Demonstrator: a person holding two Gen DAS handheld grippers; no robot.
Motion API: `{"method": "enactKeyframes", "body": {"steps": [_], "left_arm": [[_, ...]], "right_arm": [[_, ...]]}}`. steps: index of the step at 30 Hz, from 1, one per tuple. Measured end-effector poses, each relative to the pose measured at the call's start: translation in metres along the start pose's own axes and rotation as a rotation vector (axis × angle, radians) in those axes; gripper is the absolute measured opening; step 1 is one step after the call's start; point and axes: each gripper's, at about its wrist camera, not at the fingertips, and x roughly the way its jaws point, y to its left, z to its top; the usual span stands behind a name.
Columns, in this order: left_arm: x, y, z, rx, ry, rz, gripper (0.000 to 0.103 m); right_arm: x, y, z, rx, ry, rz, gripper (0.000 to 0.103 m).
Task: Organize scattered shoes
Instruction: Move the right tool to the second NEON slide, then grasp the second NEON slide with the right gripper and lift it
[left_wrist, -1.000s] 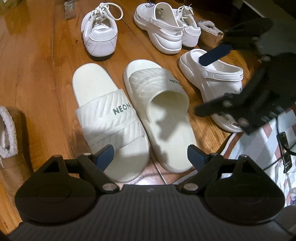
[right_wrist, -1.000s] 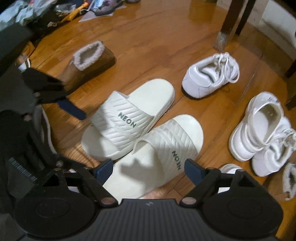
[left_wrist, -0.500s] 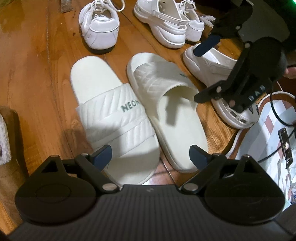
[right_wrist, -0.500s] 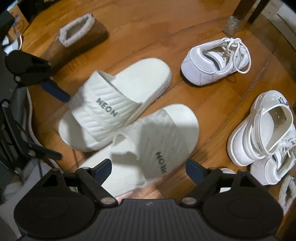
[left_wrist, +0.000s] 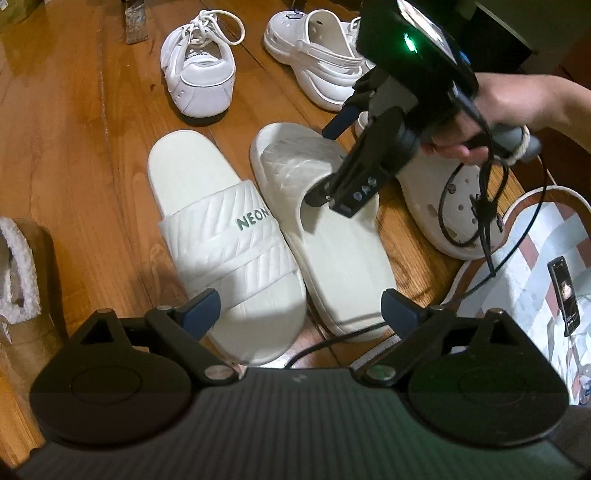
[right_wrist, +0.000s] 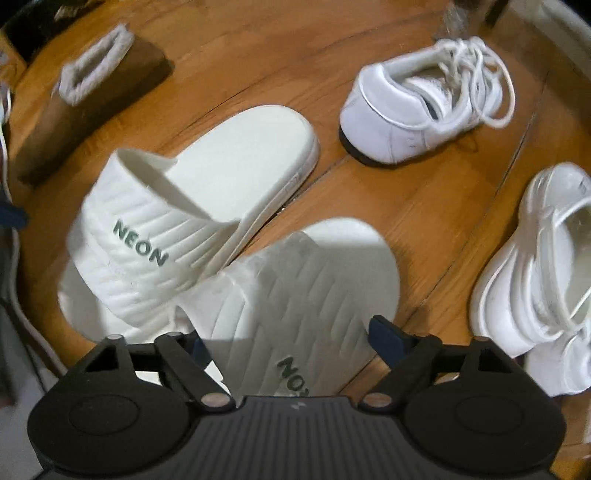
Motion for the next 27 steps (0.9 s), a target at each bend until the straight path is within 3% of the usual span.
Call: {"method": "enactKeyframes", "body": {"steps": [6,11,15,20,25,27], "left_arm": [[0.004,0.005,-0.002,-0.033,0.015,0.006,0.095],[0.01,0.008,-0.003,-0.05,0.02,0.015,0.095],[0.015,0.006,-0.004,-0.04,0.017,0.044,0.095],[0.014,0.009,-0.006,-0.084,0.015,0.005,0.095],[0.005,0.014,-0.008,-0.121,-0.005,0.01,0.095],[-0.003,0.019,-0.01,-0.136,-0.02,0.021,0.095]], "right_arm": [[-0.003,0.027,-0.003,-0.057,0.056,-0.132,0.068],[-0.01,0.028,-0.004,-0.02,0.043,-0.18,0.046],[-0.018,0.028,-0.007,0.011,0.03,-0.22,0.038],[-0.028,0.028,-0.011,0.051,0.013,-0.269,0.02],[-0.045,0.002,-0.021,0.24,-0.019,-0.207,0.012],[-0.052,-0.017,-0.025,0.403,0.007,-0.133,0.012]]}}
